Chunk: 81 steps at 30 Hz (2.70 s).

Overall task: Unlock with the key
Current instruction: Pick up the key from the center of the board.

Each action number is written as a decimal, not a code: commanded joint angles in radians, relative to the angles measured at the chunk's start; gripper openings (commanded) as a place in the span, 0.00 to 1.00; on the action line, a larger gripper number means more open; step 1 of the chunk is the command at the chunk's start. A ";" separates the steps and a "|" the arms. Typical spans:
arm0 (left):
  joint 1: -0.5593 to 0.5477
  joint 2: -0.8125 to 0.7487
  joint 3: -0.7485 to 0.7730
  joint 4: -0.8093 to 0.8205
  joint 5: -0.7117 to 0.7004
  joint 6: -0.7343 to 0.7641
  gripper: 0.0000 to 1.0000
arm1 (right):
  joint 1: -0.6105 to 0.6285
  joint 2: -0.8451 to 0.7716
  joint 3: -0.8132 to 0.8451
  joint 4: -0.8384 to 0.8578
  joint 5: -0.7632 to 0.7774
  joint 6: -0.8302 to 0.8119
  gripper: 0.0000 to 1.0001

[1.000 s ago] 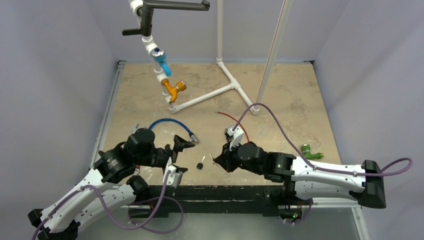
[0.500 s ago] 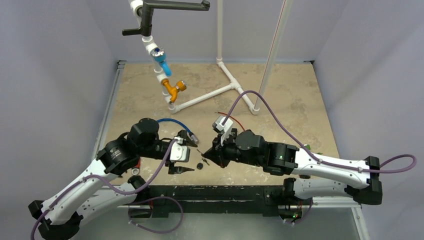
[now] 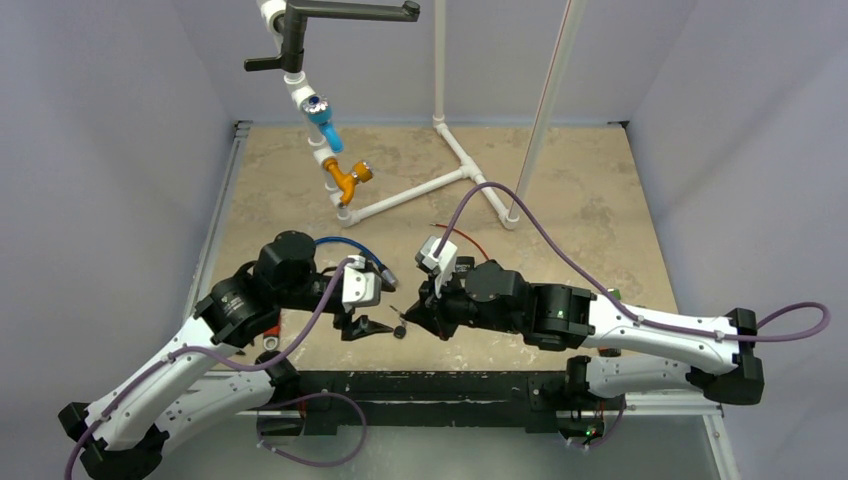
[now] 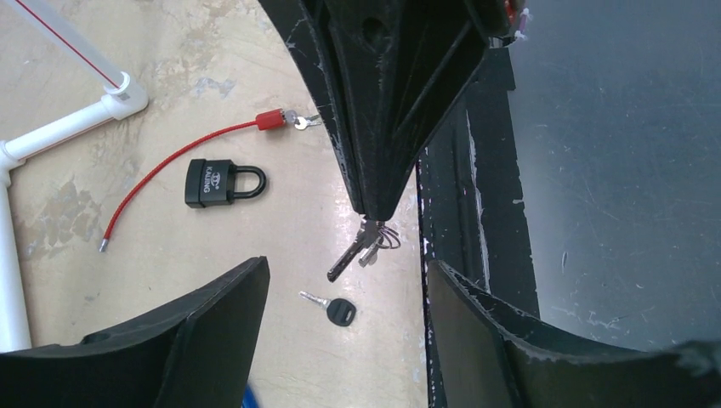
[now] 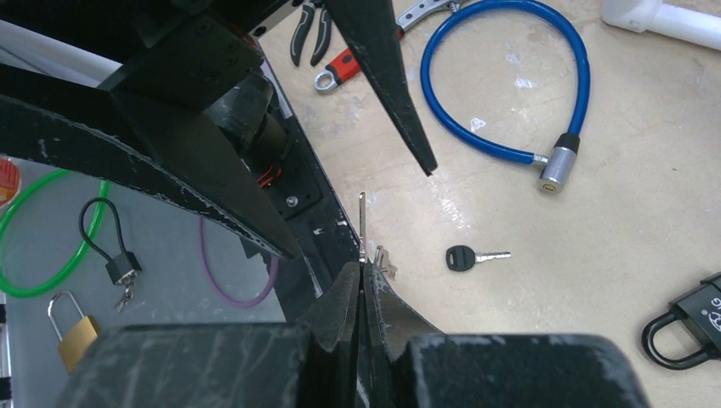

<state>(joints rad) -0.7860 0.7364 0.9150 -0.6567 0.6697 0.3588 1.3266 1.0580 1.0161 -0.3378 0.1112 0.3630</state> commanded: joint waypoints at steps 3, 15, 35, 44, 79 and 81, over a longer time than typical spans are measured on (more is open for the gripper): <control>0.013 0.009 0.042 0.033 0.039 -0.036 0.69 | 0.023 0.013 0.071 0.010 -0.010 -0.039 0.00; 0.032 0.008 0.054 -0.014 0.085 -0.024 0.00 | 0.051 0.025 0.097 -0.015 0.027 -0.064 0.00; 0.035 0.000 0.128 -0.174 0.086 0.229 0.00 | 0.064 -0.113 0.033 0.058 0.070 -0.114 0.67; -0.060 0.099 0.355 -0.535 -0.009 0.616 0.00 | 0.030 -0.051 0.035 0.190 -0.064 -0.254 0.88; -0.029 0.063 0.419 -0.367 0.061 0.337 0.00 | -0.059 0.008 0.060 0.368 -0.356 -0.290 0.48; -0.027 0.064 0.420 -0.361 0.059 0.325 0.00 | -0.058 0.030 0.073 0.365 -0.366 -0.290 0.46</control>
<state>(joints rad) -0.8192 0.8047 1.3178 -1.0615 0.7006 0.7162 1.2709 1.0595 1.0477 -0.0238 -0.2352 0.0711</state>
